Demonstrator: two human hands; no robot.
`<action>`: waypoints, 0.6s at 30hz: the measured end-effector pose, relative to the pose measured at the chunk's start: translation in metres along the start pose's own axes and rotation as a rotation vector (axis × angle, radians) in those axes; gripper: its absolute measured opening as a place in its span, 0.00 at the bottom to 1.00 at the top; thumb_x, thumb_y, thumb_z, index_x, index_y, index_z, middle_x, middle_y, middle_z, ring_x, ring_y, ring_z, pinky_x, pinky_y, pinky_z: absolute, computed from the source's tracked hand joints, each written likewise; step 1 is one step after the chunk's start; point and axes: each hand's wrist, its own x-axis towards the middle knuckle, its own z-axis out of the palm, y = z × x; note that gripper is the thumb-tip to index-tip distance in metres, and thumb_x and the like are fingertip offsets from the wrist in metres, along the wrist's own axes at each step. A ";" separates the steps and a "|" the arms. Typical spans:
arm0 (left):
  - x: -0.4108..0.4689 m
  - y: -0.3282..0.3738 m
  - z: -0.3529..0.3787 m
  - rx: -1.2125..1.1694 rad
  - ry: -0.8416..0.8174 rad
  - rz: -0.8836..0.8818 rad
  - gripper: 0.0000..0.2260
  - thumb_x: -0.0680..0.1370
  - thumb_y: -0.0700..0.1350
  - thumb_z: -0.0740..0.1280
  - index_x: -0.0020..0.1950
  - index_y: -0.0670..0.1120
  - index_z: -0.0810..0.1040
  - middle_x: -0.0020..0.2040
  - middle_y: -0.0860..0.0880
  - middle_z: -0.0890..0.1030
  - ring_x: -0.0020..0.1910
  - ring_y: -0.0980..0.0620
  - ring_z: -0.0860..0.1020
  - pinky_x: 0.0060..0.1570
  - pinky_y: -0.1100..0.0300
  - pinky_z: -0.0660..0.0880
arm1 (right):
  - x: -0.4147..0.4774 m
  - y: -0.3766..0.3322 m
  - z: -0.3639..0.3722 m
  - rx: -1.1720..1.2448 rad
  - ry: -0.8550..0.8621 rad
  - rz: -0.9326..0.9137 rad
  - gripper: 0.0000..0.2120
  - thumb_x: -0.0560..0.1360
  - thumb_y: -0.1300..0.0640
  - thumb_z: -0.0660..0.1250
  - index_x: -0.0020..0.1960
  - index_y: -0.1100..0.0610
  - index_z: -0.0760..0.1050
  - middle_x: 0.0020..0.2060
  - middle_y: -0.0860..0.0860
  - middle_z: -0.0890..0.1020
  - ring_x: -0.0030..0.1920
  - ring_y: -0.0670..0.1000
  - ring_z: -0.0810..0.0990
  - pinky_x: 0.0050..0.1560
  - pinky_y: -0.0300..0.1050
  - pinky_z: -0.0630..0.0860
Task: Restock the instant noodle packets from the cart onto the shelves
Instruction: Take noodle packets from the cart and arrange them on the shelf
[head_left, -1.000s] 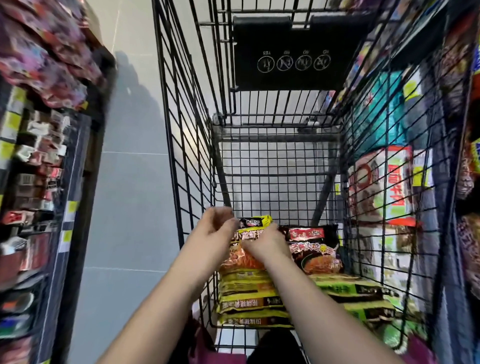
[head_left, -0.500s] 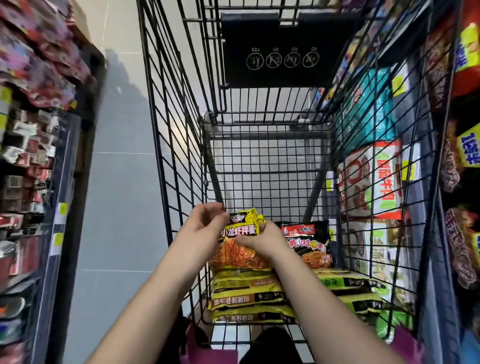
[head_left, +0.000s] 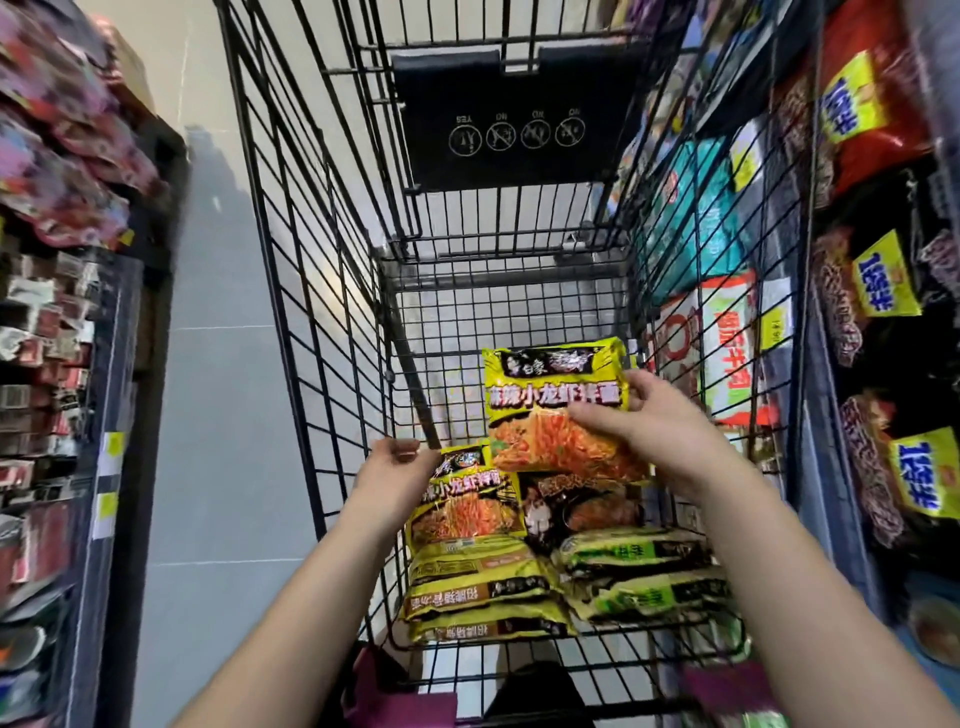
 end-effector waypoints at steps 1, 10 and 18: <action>0.006 -0.003 0.004 0.045 0.003 -0.021 0.18 0.79 0.50 0.70 0.66 0.45 0.73 0.54 0.48 0.80 0.51 0.48 0.78 0.54 0.55 0.74 | -0.002 -0.001 -0.008 0.009 0.014 0.011 0.65 0.50 0.35 0.83 0.80 0.51 0.60 0.74 0.58 0.72 0.66 0.59 0.79 0.64 0.61 0.79; 0.039 -0.016 0.040 0.367 0.005 -0.173 0.25 0.79 0.48 0.70 0.69 0.34 0.69 0.61 0.36 0.79 0.50 0.41 0.80 0.33 0.55 0.74 | -0.008 0.013 -0.046 0.201 0.040 0.017 0.56 0.51 0.42 0.88 0.74 0.52 0.69 0.66 0.57 0.80 0.63 0.58 0.82 0.59 0.60 0.82; 0.058 -0.035 0.058 0.405 0.018 -0.270 0.16 0.80 0.44 0.70 0.60 0.36 0.71 0.39 0.45 0.75 0.29 0.52 0.71 0.23 0.61 0.64 | -0.013 0.022 -0.055 0.275 -0.019 -0.062 0.50 0.55 0.47 0.87 0.72 0.55 0.71 0.61 0.54 0.84 0.59 0.56 0.84 0.60 0.55 0.80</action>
